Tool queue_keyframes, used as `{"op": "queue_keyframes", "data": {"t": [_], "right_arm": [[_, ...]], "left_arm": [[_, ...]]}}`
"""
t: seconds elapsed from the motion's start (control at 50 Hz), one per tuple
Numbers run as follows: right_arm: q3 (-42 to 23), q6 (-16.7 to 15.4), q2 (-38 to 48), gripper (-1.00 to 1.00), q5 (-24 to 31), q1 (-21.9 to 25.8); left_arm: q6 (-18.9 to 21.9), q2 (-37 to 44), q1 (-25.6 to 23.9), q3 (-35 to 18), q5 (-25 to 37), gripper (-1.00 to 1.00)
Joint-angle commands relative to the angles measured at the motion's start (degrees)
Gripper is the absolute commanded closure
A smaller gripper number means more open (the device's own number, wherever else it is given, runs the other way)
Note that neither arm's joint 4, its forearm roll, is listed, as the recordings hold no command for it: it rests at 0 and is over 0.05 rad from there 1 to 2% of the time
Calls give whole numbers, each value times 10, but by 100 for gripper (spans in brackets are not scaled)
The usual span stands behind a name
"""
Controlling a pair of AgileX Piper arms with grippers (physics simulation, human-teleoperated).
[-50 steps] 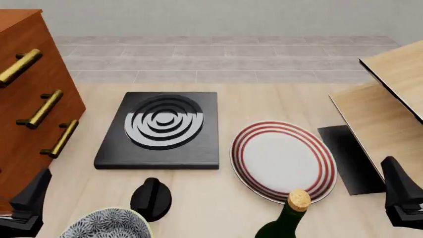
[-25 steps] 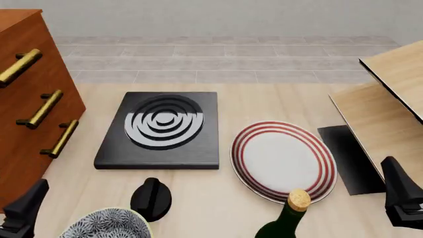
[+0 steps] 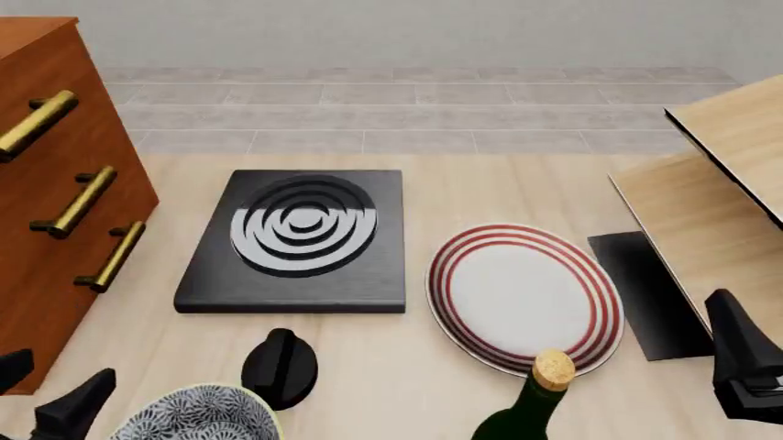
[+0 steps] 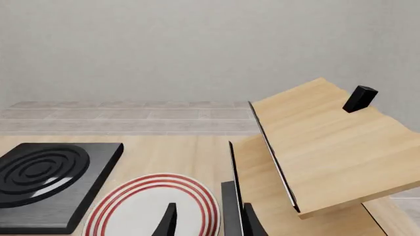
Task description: Put the bowl on the top of the cabinet.
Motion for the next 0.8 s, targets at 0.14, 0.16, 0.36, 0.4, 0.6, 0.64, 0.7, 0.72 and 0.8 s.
{"op": "queue_keyframes", "data": {"t": [0.14, 0.16, 0.36, 0.4, 0.6, 0.64, 0.7, 0.72, 0.8], "right_arm": [[0, 0, 0, -100, 0, 0], [0, 0, 0, -100, 0, 0], [0, 0, 0, -100, 0, 0], [0, 0, 0, -100, 0, 0], [0, 0, 0, -100, 0, 0], [0, 0, 0, -100, 0, 0], [0, 0, 0, -100, 0, 0], [0, 0, 0, -100, 0, 0], [0, 0, 0, -100, 0, 0]], "left_arm": [[5, 6, -36, -2, 40, -100], [7, 2, -37, -1, 44, -100], [-1, 7, -52, -4, 65, -100], [-3, 7, -54, -5, 67, -100], [-16, 14, -63, 6, 65, -100], [-21, 19, -66, 7, 64, -100], [-24, 25, -73, 8, 66, -100], [-25, 27, -75, 10, 65, -100], [-25, 27, -78, 13, 66, -100]]}}
